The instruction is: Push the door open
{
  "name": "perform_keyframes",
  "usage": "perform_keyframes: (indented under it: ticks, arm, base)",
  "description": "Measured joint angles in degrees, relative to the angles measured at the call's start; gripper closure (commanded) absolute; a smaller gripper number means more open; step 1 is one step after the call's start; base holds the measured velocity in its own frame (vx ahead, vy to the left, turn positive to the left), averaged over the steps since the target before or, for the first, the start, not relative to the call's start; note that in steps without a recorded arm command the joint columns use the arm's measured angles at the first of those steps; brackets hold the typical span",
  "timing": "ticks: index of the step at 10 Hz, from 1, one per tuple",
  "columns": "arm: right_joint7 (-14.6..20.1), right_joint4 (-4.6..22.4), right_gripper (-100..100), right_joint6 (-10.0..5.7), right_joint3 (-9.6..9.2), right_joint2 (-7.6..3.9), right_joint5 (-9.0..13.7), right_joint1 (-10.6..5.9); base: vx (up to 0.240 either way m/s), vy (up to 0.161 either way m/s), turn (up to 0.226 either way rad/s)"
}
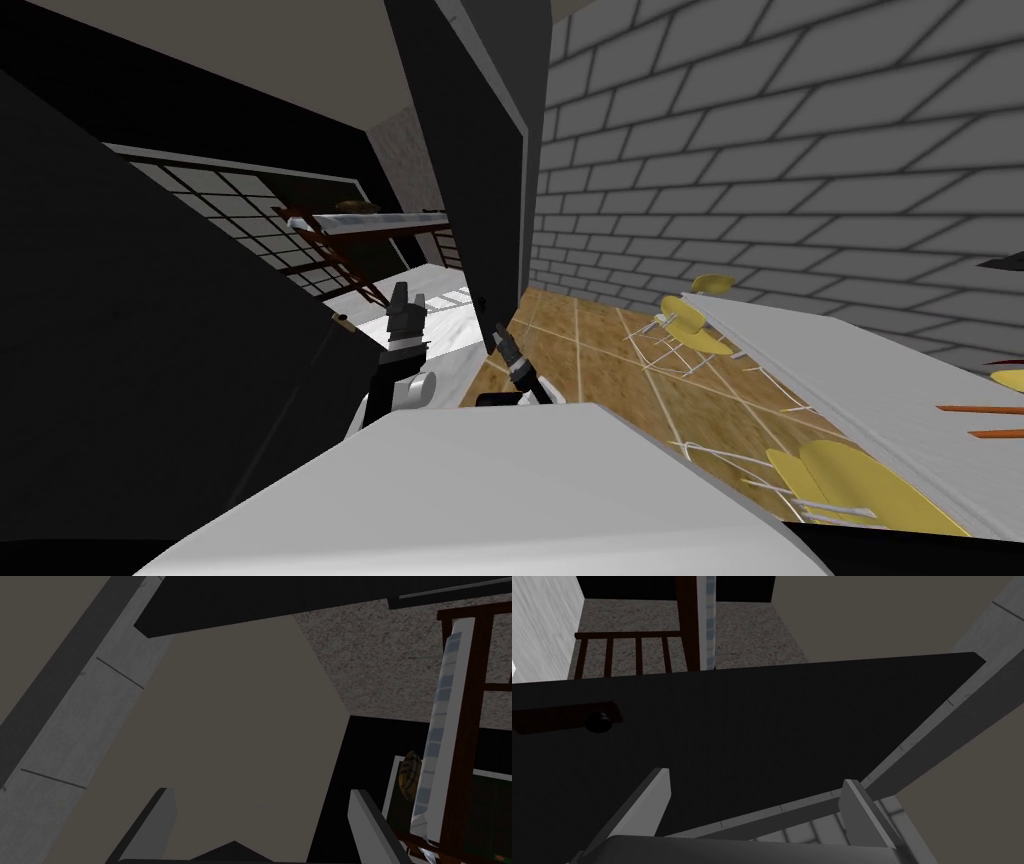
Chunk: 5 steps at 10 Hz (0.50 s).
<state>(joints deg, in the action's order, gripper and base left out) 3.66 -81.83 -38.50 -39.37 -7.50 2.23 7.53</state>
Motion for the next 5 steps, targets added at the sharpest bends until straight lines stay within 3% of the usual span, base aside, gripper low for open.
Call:
perform_keyframes:
  ticks: [5]
  arm:
    - [0.8,5.4,-100,-0.97,-3.57,0.01,-0.2,-2.47]
  base:
    - [0.114,-0.022,-0.001]
